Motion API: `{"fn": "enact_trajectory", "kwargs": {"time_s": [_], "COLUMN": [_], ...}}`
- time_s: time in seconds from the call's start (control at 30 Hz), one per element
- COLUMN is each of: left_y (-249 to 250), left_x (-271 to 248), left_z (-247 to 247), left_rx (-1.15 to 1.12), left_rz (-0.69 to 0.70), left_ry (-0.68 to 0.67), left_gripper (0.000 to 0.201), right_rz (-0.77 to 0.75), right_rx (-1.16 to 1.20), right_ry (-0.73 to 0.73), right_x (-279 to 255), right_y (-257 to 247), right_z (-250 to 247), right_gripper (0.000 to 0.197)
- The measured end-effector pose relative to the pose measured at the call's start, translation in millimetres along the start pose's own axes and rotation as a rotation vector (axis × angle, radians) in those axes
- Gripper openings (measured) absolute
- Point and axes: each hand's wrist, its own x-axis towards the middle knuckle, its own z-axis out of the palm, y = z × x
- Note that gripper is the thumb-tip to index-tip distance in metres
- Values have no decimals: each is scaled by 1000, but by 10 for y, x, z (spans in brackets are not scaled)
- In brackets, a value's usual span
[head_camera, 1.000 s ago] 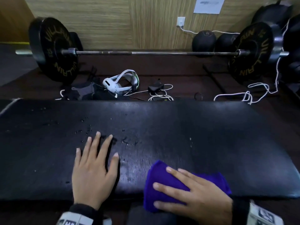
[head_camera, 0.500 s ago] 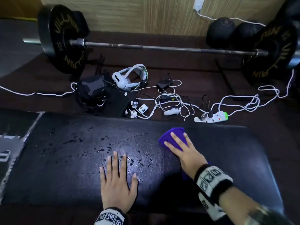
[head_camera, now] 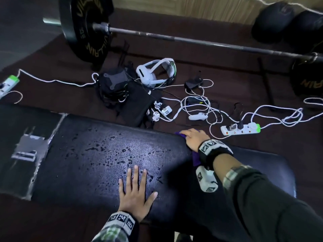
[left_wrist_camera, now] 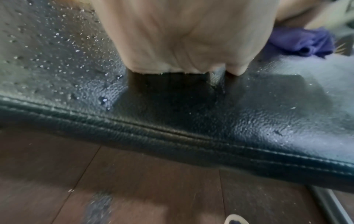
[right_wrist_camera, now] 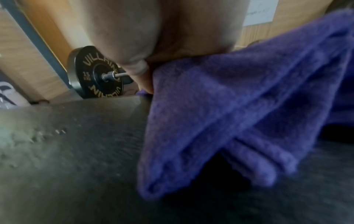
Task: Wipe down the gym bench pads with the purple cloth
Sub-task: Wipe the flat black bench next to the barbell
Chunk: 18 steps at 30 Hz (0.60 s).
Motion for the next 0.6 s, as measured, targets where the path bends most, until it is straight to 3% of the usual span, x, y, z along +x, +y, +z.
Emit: {"fn": "enact_trajectory", "kwargs": {"time_s": [0.13,0.23,0.33,0.5,0.6], "left_y": [-13,1,26,23,38], "left_x": [18,26,28,16,-6], "left_z": [10,-6,-16,-53,-76], "left_rx": [21,15,-3,-38,-60], "left_rz": [-14,-23,-26,-23,-29], "left_ry": [-12,-40,-67,-97,-107], "left_gripper": [79,79,80,80,80], "right_rz": [-37,67,160,-60,-169], "right_rx": [120,86,3,-12,27], "right_ry": [0,-12,-62,16,61], "right_x": [-107,-318,-371,-18,-64], "right_y": [248,624,629,-106,-313], "right_z": [-76,-198,-279,-92,-30], "right_gripper": [47,48,48,48,66]}}
